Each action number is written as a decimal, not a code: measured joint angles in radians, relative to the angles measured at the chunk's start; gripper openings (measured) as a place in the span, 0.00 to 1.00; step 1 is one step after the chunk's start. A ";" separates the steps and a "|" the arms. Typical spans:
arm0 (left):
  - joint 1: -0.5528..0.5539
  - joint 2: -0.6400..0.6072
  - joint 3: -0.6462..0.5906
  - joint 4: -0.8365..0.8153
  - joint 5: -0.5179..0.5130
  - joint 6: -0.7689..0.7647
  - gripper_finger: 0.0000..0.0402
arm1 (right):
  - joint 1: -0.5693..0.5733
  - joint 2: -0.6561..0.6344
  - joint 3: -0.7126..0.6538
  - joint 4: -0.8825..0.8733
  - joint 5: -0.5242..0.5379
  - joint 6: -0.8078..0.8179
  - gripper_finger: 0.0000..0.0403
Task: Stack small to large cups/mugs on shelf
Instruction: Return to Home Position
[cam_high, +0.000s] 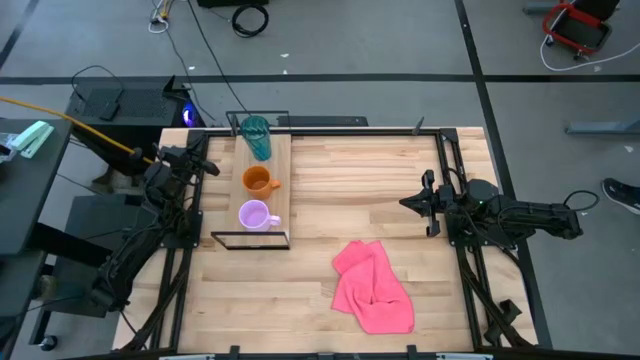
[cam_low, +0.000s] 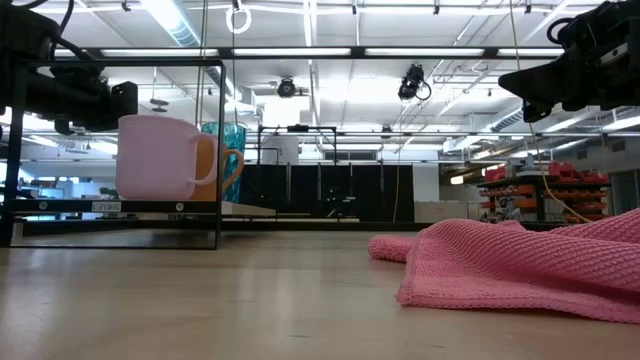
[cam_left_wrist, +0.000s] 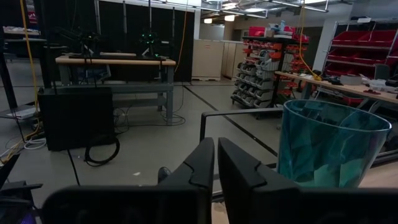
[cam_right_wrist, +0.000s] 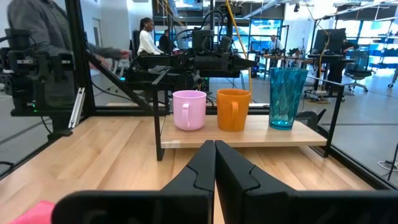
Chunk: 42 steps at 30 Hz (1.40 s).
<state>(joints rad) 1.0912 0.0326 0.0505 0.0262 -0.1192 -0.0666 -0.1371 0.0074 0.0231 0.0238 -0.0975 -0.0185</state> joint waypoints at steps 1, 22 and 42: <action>0.000 0.000 0.000 0.000 0.000 0.000 0.07 | 0.000 0.000 0.000 0.000 0.000 0.000 0.03; 0.000 0.000 0.000 0.000 0.000 0.000 0.06 | 0.000 0.000 0.000 0.000 0.000 0.000 0.03; 0.000 0.000 0.000 0.000 0.000 0.000 0.06 | 0.000 0.000 0.000 0.000 0.000 0.000 0.03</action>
<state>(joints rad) 1.0911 0.0326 0.0505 0.0265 -0.1192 -0.0666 -0.1371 0.0071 0.0231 0.0235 -0.0978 -0.0185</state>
